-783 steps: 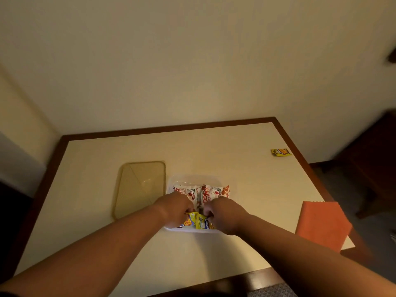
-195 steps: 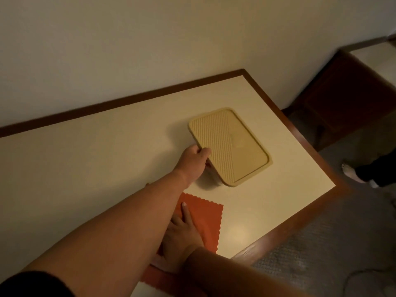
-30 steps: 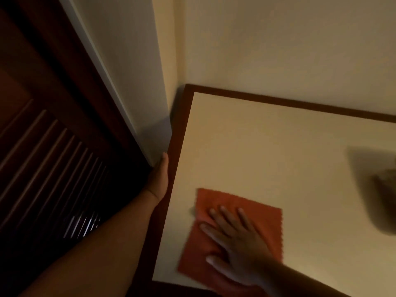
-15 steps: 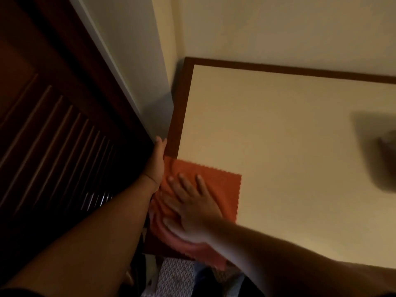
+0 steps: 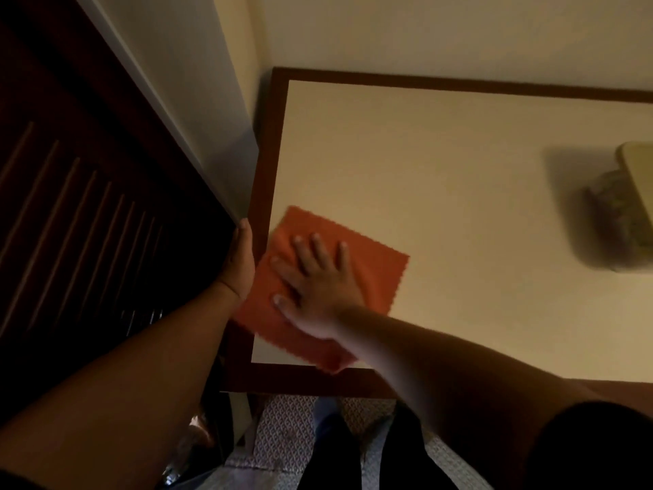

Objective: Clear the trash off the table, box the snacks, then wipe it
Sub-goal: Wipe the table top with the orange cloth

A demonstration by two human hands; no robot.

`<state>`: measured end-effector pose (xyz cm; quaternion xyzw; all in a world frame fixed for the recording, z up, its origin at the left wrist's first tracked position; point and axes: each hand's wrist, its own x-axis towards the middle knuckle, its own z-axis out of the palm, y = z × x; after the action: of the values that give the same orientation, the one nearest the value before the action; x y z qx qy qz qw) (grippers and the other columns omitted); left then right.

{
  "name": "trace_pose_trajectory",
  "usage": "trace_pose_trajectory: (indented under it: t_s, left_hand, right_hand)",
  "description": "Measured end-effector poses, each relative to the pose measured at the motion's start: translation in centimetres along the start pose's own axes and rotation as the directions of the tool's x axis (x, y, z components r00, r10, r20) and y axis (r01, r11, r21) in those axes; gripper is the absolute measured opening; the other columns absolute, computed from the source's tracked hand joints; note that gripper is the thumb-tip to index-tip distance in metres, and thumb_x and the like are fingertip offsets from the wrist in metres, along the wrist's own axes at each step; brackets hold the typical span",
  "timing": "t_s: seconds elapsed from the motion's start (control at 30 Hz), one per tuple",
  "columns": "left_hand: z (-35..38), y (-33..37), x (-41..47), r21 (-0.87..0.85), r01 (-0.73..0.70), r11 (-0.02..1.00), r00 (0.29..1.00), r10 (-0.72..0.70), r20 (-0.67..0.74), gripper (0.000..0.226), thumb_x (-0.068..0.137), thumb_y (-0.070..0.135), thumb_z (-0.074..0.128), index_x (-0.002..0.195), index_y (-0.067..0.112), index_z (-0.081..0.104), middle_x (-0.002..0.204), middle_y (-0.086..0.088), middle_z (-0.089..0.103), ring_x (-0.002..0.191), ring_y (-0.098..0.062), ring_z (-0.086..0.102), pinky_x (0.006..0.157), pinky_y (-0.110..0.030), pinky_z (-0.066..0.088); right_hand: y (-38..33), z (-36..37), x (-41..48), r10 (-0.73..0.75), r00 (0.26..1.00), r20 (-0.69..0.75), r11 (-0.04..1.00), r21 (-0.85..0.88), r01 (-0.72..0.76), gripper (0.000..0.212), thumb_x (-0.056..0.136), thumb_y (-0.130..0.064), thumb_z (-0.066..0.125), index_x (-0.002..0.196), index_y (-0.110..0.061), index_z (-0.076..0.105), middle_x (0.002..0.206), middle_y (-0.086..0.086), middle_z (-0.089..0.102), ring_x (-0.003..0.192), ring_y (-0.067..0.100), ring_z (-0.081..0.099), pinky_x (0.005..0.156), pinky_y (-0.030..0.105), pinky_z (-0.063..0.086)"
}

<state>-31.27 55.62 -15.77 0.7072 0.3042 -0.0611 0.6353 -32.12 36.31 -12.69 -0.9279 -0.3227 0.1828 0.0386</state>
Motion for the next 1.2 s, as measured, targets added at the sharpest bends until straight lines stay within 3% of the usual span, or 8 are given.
trace_pose_trajectory:
  t_s: [0.1, 0.2, 0.37, 0.47, 0.67, 0.87, 1.03, 1.2]
  left_hand:
    - [0.2, 0.0, 0.2, 0.093, 0.011, 0.996, 1.000, -0.012, 0.004, 0.096, 0.081, 0.092, 0.024, 0.154, 0.031, 0.037, 0.157, 0.003, 0.042, 0.145, -0.019, 0.038, 0.122, -0.049, 0.028]
    - [1.9, 1.1, -1.9, 0.565, -0.072, 0.822, 0.984, 0.152, -0.096, 0.081, 0.097, 0.071, 0.011, 0.160, 0.020, 0.021, 0.165, -0.007, 0.025, 0.152, -0.026, 0.023, 0.124, -0.050, 0.017]
    - [7.6, 0.9, -5.0, 0.848, -0.258, 0.464, 0.910, 0.412, 0.051, 0.073, 0.099, 0.054, 0.020, 0.158, 0.011, 0.025, 0.168, -0.010, 0.016, 0.156, -0.025, 0.005, 0.126, -0.048, 0.001]
    - [11.9, 0.7, -5.8, 0.844, -0.397, 0.362, 0.881, 0.408, 0.239, 0.070, 0.099, 0.053, 0.019, 0.158, 0.015, 0.025, 0.169, -0.007, 0.014, 0.156, -0.022, 0.003, 0.126, -0.053, 0.002]
    - [14.1, 0.7, -5.4, 0.894, -0.357, 0.270, 0.870, 0.444, 0.213, 0.069, 0.099, 0.058, 0.013, 0.154, 0.021, 0.032, 0.167, -0.005, 0.023, 0.156, -0.023, 0.009, 0.124, -0.057, 0.003]
    - [13.6, 0.1, -5.4, 0.793, -0.407, 0.453, 0.843, 0.520, 0.136, 0.073, 0.099, 0.056, 0.014, 0.155, 0.014, 0.033, 0.165, -0.007, 0.028, 0.154, -0.021, 0.020, 0.125, -0.050, 0.005]
    - [13.3, 0.3, -5.4, 0.765, -0.424, 0.485, 0.837, 0.532, 0.127, 0.076, 0.098, 0.057, 0.013, 0.156, 0.012, 0.032, 0.165, -0.008, 0.028, 0.153, -0.021, 0.022, 0.125, -0.052, 0.010]
    - [13.9, 0.7, -5.5, 0.832, -0.403, 0.380, 0.844, 0.507, 0.177, 0.079, 0.098, 0.063, 0.010, 0.154, 0.014, 0.035, 0.164, -0.008, 0.029, 0.153, -0.026, 0.020, 0.124, -0.052, 0.007]
  right_hand:
    - [-5.0, 2.4, -3.7, -0.230, 0.973, 0.032, 0.973, -0.023, 0.231, 0.071, 0.097, -0.074, 0.025, 0.161, -0.047, 0.011, 0.174, 0.000, -0.005, 0.158, 0.033, -0.014, 0.117, 0.069, -0.012]
    - [-2.9, 4.0, -8.5, -0.246, 0.969, 0.002, 0.969, 0.004, 0.246, 0.067, 0.099, -0.073, 0.026, 0.161, -0.049, 0.013, 0.174, -0.004, -0.004, 0.159, 0.028, -0.014, 0.120, 0.068, -0.012]
    - [9.1, 3.4, -15.6, 0.218, 0.975, -0.040, 0.974, 0.075, -0.215, 0.067, 0.098, -0.078, 0.020, 0.160, -0.055, 0.004, 0.174, -0.009, -0.002, 0.159, 0.027, -0.013, 0.120, 0.071, -0.001]
    - [17.0, 2.7, -20.3, 0.518, 0.855, -0.010, 0.851, 0.106, -0.514, 0.065, 0.098, -0.077, 0.016, 0.157, -0.059, -0.006, 0.172, -0.009, -0.012, 0.158, 0.027, -0.017, 0.118, 0.074, -0.003]
    - [25.6, -0.3, -16.3, 0.802, 0.597, -0.034, 0.586, 0.240, -0.774, 0.070, 0.094, -0.081, 0.011, 0.158, -0.056, -0.006, 0.173, -0.008, -0.011, 0.158, 0.028, -0.015, 0.116, 0.076, -0.004]
    - [15.8, -2.3, -1.6, 0.470, 0.868, -0.159, 0.876, 0.205, -0.436, 0.075, 0.097, -0.070, 0.019, 0.164, -0.037, 0.012, 0.174, -0.001, 0.003, 0.160, 0.027, -0.003, 0.122, 0.065, 0.001]
    - [8.7, 1.8, -10.4, 0.105, 0.989, -0.105, 0.990, 0.109, -0.094, 0.073, 0.102, -0.066, 0.030, 0.165, -0.038, 0.006, 0.174, -0.005, -0.001, 0.160, 0.022, -0.007, 0.126, 0.057, 0.003]
    - [19.4, 2.6, -19.8, 0.371, 0.926, -0.069, 0.929, 0.024, -0.370, 0.075, 0.098, -0.075, 0.025, 0.163, -0.045, 0.003, 0.173, -0.008, -0.003, 0.159, 0.019, -0.013, 0.124, 0.060, 0.014]
